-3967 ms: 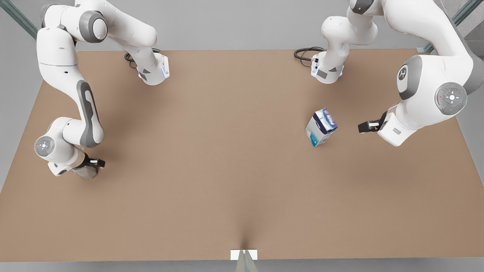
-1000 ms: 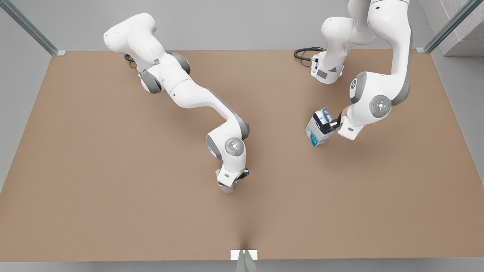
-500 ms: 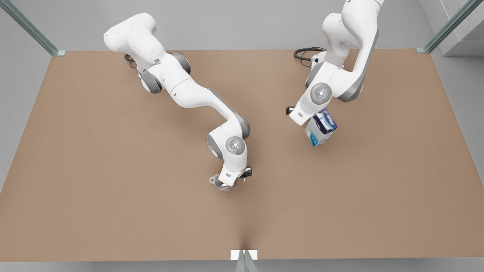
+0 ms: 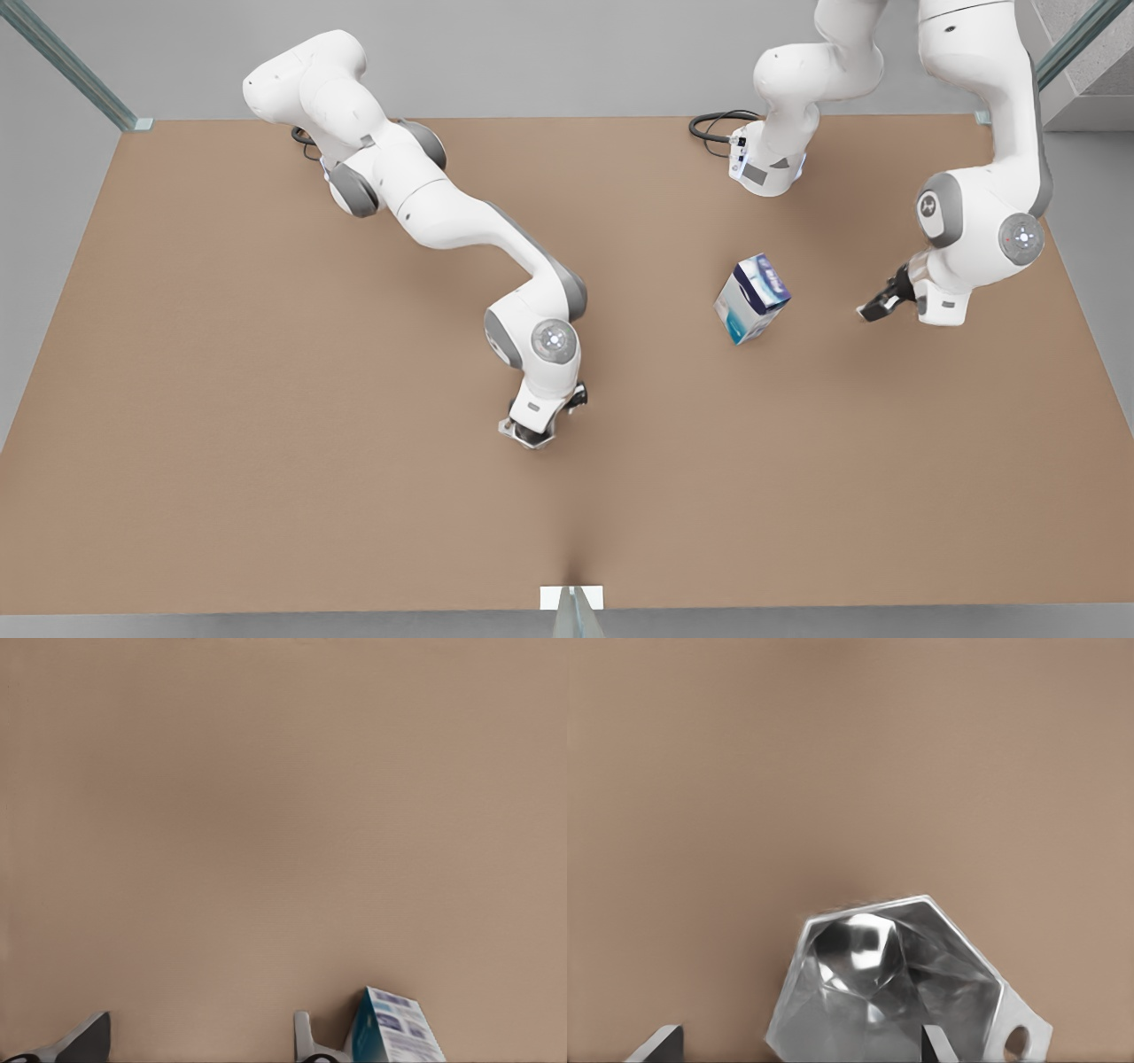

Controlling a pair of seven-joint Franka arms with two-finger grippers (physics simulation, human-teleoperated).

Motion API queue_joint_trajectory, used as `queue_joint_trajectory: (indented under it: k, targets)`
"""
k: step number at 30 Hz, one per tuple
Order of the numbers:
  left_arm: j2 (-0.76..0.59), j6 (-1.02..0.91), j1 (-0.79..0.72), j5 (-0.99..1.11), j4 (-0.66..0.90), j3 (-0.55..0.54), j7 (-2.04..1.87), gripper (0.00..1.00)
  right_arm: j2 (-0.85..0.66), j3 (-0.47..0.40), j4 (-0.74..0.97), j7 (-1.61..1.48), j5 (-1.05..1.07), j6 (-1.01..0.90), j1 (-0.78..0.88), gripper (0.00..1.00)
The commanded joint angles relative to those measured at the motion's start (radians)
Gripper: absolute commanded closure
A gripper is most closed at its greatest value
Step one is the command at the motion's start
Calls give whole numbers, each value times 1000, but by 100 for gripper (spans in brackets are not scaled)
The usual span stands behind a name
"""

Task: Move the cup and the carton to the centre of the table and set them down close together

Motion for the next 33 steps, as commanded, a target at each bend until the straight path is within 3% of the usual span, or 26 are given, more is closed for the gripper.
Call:
queue_joint_trajectory:
  k: [1,3,4,5,6,7,9,11,12,14,22,33]
  targets:
    - [-3,6,-447,7,-8,-3,0,0,0,0,2,0,2,-2,-1,0]
    - [2,-28,-444,6,63,-19,8,0,0,0,48,-2,37,-41,-4,0]
    - [16,-200,-441,6,181,-21,11,0,-2,0,76,-3,59,-77,-8,0]
    - [80,-580,-438,4,465,-65,11,0,-12,0,94,-5,71,-111,-10,0]
    - [82,-660,-441,0,497,-102,-2,0,-77,-3,81,-15,90,-149,-16,0]
    - [80,-632,-445,-5,465,-112,-3,0,-277,0,-108,-38,97,-183,-65,0]
    - [16,-421,-448,-5,252,-161,-49,0,-806,-6,-641,-119,179,-183,-306,0]
    - [-41,-217,-464,-5,59,-162,-58,0,-1091,-6,-892,-258,149,-193,-549,0]
    - [-40,-217,-464,-3,55,-162,-86,0,-1172,0,-972,-261,183,-242,-663,0]
    - [-36,-217,-462,-5,55,-162,-89,0,-1235,5,-1057,-399,93,-278,-717,0]
    - [-15,-212,-439,-3,54,-158,-86,0,-1238,5,-1061,-394,91,-292,-711,0]
    - [-1,-155,-390,-3,26,-131,-87,0,-1169,-3,-915,-390,19,-351,-739,0]
